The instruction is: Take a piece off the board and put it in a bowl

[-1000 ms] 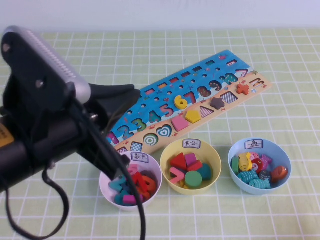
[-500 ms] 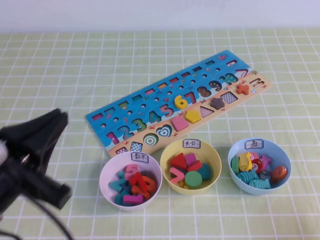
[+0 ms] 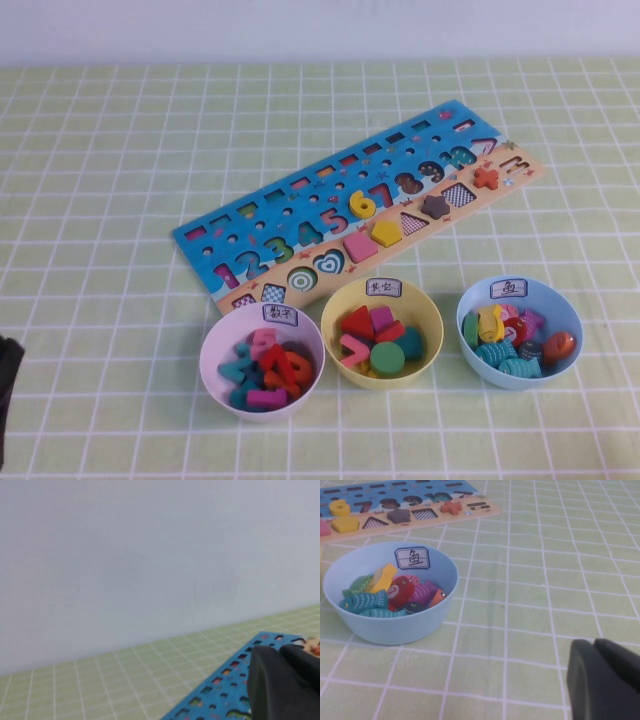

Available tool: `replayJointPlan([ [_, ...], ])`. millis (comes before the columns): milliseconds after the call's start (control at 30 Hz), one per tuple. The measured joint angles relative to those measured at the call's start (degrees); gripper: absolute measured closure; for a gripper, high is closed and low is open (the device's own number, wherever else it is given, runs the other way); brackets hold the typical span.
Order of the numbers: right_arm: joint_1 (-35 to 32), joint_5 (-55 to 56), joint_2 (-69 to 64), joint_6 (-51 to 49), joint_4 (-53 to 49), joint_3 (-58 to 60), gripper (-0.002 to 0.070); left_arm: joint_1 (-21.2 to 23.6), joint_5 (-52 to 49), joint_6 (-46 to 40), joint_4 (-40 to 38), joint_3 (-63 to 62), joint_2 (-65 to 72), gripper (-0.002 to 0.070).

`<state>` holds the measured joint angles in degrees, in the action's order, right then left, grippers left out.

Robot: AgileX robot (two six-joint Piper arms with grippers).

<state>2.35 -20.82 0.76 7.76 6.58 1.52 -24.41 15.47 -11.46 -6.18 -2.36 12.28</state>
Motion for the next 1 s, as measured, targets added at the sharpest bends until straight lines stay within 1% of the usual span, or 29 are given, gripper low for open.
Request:
replayJointPlan([
  [133, 0.0, -0.05, 0.0, 0.0, 0.0, 0.0, 0.0694, 8.72, -5.14, 14.4, 7.58, 3.33, -2.88, 0.0677],
  [200, 0.0, -0.05, 0.0, 0.0, 0.0, 0.0, 0.0694, 12.74, -8.3, 18.61, 11.83, 3.75, -3.86, 0.0677],
  [267, 0.0, -0.05, 0.0, 0.0, 0.0, 0.0, 0.0694, 15.63, -10.47, 20.46, 15.27, 3.86, -4.65, 0.0677],
  [367, 0.0, -0.05, 0.0, 0.0, 0.0, 0.0, 0.0694, 18.45, -14.59, 21.06, 16.83, 3.86, -6.45, 0.0677],
  [467, 0.0, -0.05, 0.0, 0.0, 0.0, 0.0, 0.0694, 19.0, -20.13, 18.55, 16.25, 3.86, -8.01, 0.0677],
  [633, 0.0, -0.05, 0.0, 0.0, 0.0, 0.0, 0.0694, 19.1, -29.25, 14.18, 11.84, 3.86, -10.87, 0.0678],
  [733, 0.0, -0.14, 0.0, 0.0, 0.0, 0.0, 0.0694, 17.69, -33.77, 13.59, 10.59, 3.86, -12.36, 0.0678],
  [867, 0.0, -0.14, 0.0, 0.0, 0.0, 0.0, 0.0694, 14.86, -35.94, 12.06, 9.95, 3.86, -12.84, 0.0678],
  [1000, 0.0, -0.14, 0.0, 0.0, 0.11, 0.0, 0.0694, 14.46, -36.17, 11.86, 9.67, 3.86, -12.84, 0.0678],
])
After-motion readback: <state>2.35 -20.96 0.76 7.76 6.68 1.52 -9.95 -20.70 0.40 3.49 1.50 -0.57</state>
